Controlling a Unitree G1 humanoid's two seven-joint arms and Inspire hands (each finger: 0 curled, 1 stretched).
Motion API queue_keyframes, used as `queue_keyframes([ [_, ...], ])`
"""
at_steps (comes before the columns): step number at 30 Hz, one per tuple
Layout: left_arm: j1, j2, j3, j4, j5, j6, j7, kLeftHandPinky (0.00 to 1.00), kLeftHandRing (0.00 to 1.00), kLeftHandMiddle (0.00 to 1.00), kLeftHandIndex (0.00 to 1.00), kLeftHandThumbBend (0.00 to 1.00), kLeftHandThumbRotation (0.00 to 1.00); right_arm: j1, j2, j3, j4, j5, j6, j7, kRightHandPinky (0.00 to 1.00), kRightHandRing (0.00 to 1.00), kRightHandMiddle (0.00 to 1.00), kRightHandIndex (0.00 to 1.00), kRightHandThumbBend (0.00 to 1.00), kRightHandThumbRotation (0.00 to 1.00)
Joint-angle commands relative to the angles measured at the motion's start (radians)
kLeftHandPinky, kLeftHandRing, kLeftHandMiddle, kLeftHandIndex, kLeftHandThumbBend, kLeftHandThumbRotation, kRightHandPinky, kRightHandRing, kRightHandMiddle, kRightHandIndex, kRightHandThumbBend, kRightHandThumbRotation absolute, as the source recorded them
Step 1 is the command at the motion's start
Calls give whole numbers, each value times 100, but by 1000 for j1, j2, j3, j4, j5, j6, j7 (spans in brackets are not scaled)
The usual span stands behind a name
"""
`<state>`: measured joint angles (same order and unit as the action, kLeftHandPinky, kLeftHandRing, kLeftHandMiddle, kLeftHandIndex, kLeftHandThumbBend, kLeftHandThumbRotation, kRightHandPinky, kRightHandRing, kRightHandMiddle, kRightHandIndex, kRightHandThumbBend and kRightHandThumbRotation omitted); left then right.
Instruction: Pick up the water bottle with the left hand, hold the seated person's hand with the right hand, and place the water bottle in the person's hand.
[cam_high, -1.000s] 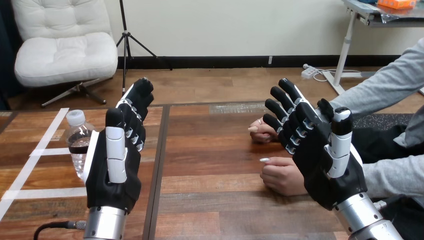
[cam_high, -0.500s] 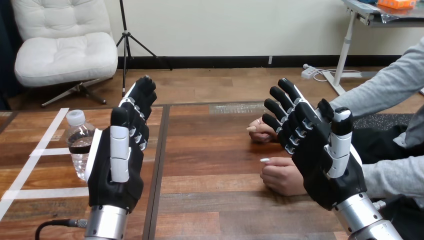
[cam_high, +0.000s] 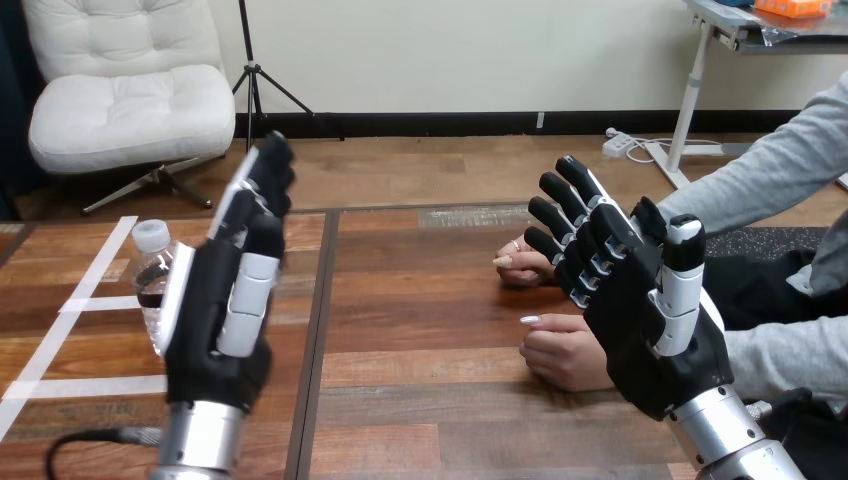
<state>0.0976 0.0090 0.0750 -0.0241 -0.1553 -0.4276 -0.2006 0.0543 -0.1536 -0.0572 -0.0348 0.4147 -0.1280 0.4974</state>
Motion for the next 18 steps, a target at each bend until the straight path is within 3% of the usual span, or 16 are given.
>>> queue_keyframes([
  [1,-105,37,48,-41,-4,-40,22,97,97,96,93,100,74,-31,12,-8,-21,1,-30,3,100,100,100,100,100,100],
  [8,-146,65,91,-13,-37,-46,27,100,100,99,95,100,65,-30,13,-9,-23,-2,-31,-2,100,100,100,100,100,100],
  [14,-181,82,128,15,-20,-68,62,100,100,99,94,100,56,-29,11,-11,-22,-3,-33,0,100,100,100,100,100,100],
  [18,-196,99,141,28,-32,-75,58,100,100,99,94,100,51,-28,11,-11,-24,-3,-32,-1,100,100,100,100,100,100],
])
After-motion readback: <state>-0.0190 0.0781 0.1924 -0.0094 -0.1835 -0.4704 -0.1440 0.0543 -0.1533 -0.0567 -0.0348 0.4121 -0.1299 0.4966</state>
